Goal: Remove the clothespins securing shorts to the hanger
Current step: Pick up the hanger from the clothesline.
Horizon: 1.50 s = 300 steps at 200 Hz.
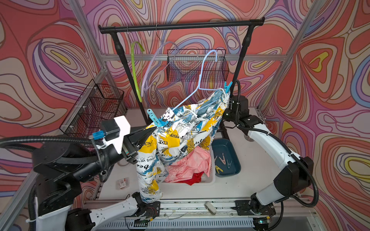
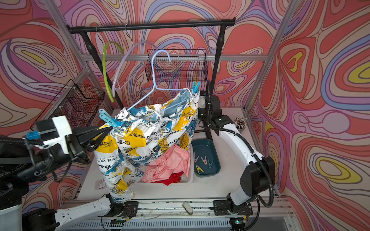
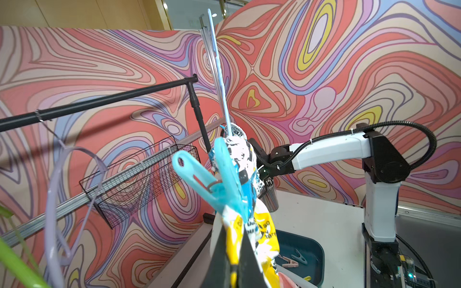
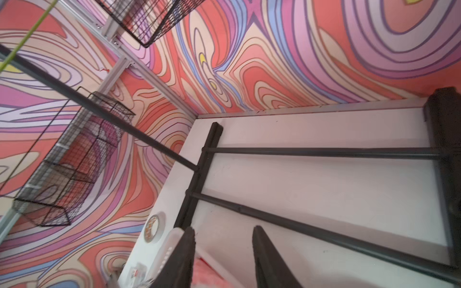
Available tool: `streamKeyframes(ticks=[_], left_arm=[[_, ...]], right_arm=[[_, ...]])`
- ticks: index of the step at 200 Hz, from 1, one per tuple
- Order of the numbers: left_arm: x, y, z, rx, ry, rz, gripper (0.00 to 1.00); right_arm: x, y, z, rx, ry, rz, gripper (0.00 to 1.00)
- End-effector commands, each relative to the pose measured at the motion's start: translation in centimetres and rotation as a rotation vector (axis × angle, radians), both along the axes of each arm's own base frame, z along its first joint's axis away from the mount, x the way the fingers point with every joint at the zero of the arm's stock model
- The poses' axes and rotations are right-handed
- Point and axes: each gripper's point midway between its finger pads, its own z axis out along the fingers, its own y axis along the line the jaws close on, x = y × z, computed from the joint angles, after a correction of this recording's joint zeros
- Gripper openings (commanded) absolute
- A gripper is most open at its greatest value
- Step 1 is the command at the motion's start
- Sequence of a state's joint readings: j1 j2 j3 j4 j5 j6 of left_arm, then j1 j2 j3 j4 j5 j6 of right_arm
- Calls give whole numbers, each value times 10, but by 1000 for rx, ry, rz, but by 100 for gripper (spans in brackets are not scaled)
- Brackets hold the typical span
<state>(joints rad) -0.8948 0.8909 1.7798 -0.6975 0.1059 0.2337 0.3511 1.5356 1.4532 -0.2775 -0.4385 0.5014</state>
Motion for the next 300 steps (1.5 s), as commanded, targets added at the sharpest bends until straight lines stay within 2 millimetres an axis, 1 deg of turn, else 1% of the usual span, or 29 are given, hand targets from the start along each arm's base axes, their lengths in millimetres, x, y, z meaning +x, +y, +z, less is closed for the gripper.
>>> streamKeyframes(ticks=[1, 11, 28, 50, 57, 70, 72, 79, 90, 101, 112, 130, 142, 157, 172, 190, 202, 218, 246, 261, 270, 288, 300], left_arm=[[4, -20, 25, -79, -108, -49, 0], [6, -23, 29, -89, -131, -53, 0], [5, -32, 35, -104, -167, -84, 0], [13, -44, 34, -104, -186, -93, 0], [15, -47, 34, -108, -187, -91, 0], [19, -50, 33, -123, -186, -94, 0], [18, -49, 38, -142, -199, -95, 0], [20, -48, 40, -161, -206, -93, 0], [22, -43, 42, -191, -222, -69, 0], [26, -38, 39, -205, -247, -33, 0], [31, -32, 31, -207, -273, 13, 0], [45, -19, 20, -216, -278, 99, 0], [54, -13, 15, -241, -287, 142, 0], [62, -8, 11, -268, -310, 181, 0], [65, -10, 7, -255, -332, 176, 0], [70, -10, 8, -244, -355, 182, 0], [77, -10, 11, -239, -362, 183, 0], [96, -6, 13, -246, -348, 195, 0], [126, 11, 15, -330, -311, 158, 0], [140, 14, 12, -352, -316, 146, 0], [147, 12, 10, -354, -316, 134, 0], [152, 7, 10, -351, -322, 103, 0], [157, 9, 12, -354, -332, 112, 0]], right_arm=[[-43, 16, 40, 86, -42, 109, 39], [-57, 27, 41, 88, -35, 154, 39], [-83, 52, 38, 103, -18, 231, 39], [-113, 86, 32, 141, 12, 337, 39], [-120, 94, 30, 151, 15, 362, 39], [-126, 103, 27, 153, 16, 373, 39], [-127, 104, 27, 153, 16, 374, 40], [-129, 107, 26, 156, 18, 375, 39], [-134, 110, 26, 170, 20, 378, 40], [-138, 110, 26, 182, 23, 369, 40], [-139, 107, 22, 188, 34, 337, 40], [-136, 97, 13, 201, 57, 266, 40], [-135, 96, 10, 224, 69, 247, 40], [-136, 103, 9, 252, 79, 252, 40], [-140, 114, 6, 253, 88, 265, 39], [-147, 126, -3, 240, 96, 274, 39], [-146, 127, -12, 238, 107, 253, 39], [-140, 125, -18, 251, 110, 218, 40], [-132, 126, -20, 262, 104, 180, 40], [-127, 122, -23, 254, 103, 144, 39], [-125, 119, -24, 246, 103, 121, 40], [-121, 110, -28, 231, 105, 65, 40], [-120, 104, -30, 223, 104, 31, 40]])
